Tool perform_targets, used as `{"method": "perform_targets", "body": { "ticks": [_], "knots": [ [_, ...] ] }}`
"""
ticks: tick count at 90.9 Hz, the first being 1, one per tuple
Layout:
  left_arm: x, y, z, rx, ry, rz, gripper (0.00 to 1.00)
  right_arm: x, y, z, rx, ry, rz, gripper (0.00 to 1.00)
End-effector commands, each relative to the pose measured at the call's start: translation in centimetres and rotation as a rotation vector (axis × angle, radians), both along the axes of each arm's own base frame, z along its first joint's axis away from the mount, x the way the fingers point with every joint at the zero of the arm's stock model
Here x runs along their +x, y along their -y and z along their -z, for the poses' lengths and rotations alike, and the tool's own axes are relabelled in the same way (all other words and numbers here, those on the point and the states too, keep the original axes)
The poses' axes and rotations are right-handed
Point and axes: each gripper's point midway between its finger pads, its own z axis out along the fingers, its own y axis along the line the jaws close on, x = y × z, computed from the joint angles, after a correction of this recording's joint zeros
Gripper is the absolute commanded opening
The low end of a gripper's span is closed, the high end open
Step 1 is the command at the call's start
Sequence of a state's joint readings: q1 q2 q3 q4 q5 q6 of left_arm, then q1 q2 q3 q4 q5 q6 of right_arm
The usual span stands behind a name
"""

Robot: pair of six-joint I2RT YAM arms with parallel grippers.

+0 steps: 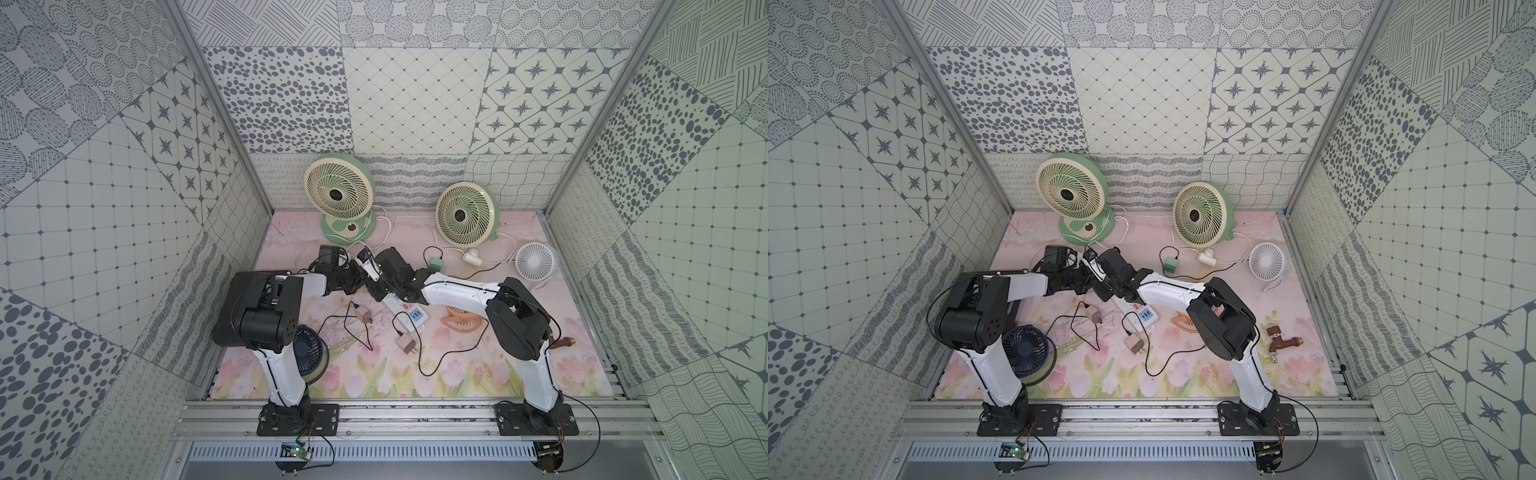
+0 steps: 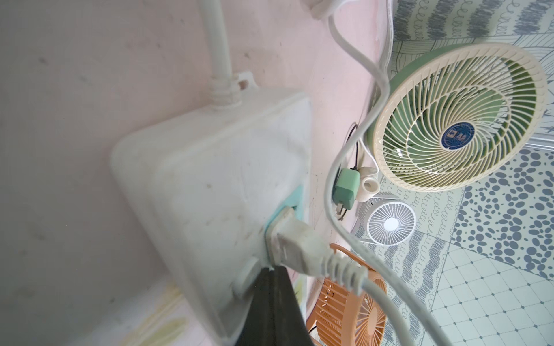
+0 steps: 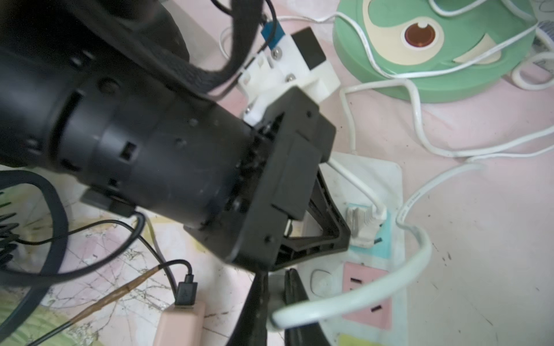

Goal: Unplug the desk fan from the power strip
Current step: Remove the plug from the socket.

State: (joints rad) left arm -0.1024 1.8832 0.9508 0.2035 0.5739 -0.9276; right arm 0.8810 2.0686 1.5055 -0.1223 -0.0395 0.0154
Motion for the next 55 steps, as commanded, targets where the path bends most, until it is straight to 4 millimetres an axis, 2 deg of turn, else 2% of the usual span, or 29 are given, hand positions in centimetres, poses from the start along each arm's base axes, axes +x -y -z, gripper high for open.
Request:
{"method": "perform_targets", "body": {
  "ticks": [1,12,23,43,50,55],
  "knots": [
    [-2.1,-1.6,3.1,0.092,-0.137,-0.049,0.0,2.3,1.0,-3.6,0.138,-0.01,0.049,0.0],
    [-2.1,-1.6,3.2,0.092,-0.137,-0.051,0.0,1.6,0.3,-3.5,0.095,0.036,0.026,0.0],
    [-2.1,-1.6,3.2,0.091,-0.138,-0.05,0.0,1.9,0.8,-3.9,0.089,0.051,0.041,0.0],
    [-2.2,-1.6,3.2,0.091,-0.135,-0.05,0.0,5.0,3.7,-7.5,0.212,0.01,0.115,0.0],
    [-2.3,-1.6,3.1,0.091,-0.131,-0.049,0.0,6.5,4.9,-7.9,0.243,-0.011,0.155,0.0],
    [-2.3,-1.5,2.9,0.089,-0.127,-0.047,0.0,7.8,5.9,-7.3,0.253,-0.041,0.194,0.0]
  ]
}}
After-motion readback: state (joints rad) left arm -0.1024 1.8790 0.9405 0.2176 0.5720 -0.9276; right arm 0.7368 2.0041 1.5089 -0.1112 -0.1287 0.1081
